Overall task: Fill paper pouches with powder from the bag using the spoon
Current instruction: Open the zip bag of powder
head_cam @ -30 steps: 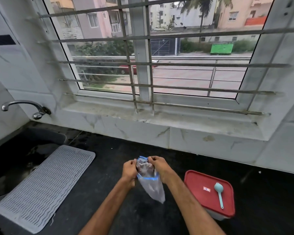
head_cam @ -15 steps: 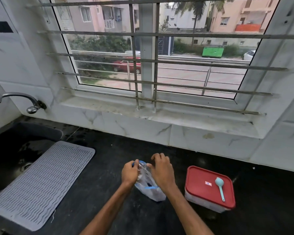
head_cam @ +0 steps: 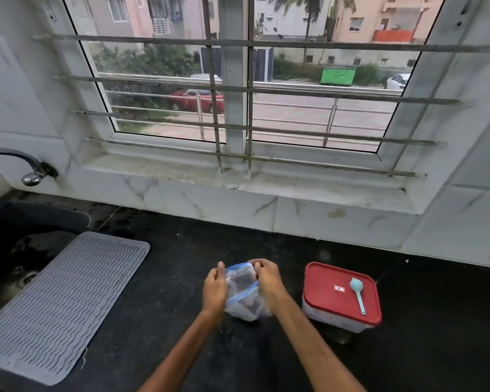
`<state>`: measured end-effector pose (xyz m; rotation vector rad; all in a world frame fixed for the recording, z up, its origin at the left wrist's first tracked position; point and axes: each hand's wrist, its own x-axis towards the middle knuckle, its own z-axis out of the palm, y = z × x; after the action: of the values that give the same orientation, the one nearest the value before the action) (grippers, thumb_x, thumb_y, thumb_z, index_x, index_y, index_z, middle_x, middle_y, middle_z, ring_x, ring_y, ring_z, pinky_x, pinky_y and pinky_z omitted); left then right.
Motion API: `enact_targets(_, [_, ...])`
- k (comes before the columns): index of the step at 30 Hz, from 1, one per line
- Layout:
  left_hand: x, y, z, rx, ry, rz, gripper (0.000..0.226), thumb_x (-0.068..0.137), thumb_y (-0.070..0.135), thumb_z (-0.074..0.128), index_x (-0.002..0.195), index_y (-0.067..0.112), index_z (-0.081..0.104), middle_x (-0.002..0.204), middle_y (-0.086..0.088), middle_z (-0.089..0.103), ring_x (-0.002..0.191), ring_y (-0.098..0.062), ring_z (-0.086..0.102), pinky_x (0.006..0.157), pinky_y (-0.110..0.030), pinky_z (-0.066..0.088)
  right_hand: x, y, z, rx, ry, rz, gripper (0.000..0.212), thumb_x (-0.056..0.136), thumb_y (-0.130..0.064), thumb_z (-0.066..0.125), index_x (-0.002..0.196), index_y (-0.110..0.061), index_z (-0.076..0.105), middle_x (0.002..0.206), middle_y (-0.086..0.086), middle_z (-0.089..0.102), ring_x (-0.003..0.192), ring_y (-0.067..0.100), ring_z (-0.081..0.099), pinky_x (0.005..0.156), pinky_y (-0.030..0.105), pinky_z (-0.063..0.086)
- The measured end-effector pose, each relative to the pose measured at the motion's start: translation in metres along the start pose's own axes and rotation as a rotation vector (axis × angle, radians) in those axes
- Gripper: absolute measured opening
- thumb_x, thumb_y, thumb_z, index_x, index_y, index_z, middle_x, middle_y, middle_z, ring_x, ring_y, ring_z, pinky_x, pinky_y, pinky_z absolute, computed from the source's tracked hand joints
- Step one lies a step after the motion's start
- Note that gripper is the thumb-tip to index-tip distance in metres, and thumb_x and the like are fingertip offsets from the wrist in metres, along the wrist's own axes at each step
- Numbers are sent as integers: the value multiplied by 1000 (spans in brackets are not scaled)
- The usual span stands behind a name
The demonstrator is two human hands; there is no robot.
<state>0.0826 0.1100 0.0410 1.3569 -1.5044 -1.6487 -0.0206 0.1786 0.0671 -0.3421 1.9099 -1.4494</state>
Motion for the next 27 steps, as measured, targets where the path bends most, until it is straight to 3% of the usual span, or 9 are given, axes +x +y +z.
enact_targets(4, [-17,7,-13,697,-98,409,43,86,58,62,121,36,50,113,14,50,96,-4,55,75,-26,45,2,-10,-10,-49,-227,-2,23,103,-11,46,121,-2,58,111,16,63,96,19,60,90,35,52])
enact_targets(7, [-16,11,-11,992,-136,535,21,91,47,57,97,27,60,101,7,62,95,-15,63,69,-27,42,4,-10,-11,-276,-217,-227,16,99,-17,55,112,-9,58,100,3,63,94,16,61,89,36,54])
enact_targets(10, [-19,6,-5,878,-94,366,25,99,33,43,79,20,50,87,-1,68,83,-24,66,66,-34,45,-4,0,-10,-749,75,-569,18,93,-35,60,104,-22,57,101,-7,60,92,11,57,81,33,53])
enact_targets(13, [-26,0,-1,560,-81,264,12,99,27,46,90,22,51,85,2,68,79,-17,65,72,-40,53,-23,22,-6,-986,308,-768,26,80,-27,74,103,-21,64,101,-3,60,86,12,55,70,26,53])
enact_targets(17, [-29,-7,1,400,-206,304,1,96,26,57,98,25,56,85,5,71,76,-5,68,74,-41,57,-23,36,-10,-715,297,-529,20,89,-10,64,107,-19,66,105,-3,63,92,11,60,76,25,54])
enact_targets(20, [-34,-10,0,418,-260,325,21,96,35,58,115,35,49,94,8,71,80,-1,69,70,-25,58,-16,31,-14,-276,230,-254,20,95,-6,52,95,-19,66,91,-4,67,85,12,64,77,31,56])
enact_targets(22, [-37,-13,-2,520,-221,397,30,98,38,51,126,44,42,102,15,67,86,0,67,74,-21,55,-16,23,-15,-64,137,-51,14,98,-9,50,104,-18,59,101,2,64,90,13,63,81,32,56])
enact_targets(25, [-37,-16,0,736,-132,539,15,99,32,45,109,30,57,100,15,58,82,-3,61,71,-28,52,-14,16,-15,-40,-9,102,15,100,-12,49,113,-18,44,112,4,55,96,12,57,81,28,50])
enact_targets(27, [-35,-18,4,682,-85,426,20,99,25,43,85,24,57,87,9,58,74,-5,57,63,-26,46,-11,18,-11,-216,37,-28,8,100,-16,50,108,-17,48,108,1,57,96,13,57,81,28,49])
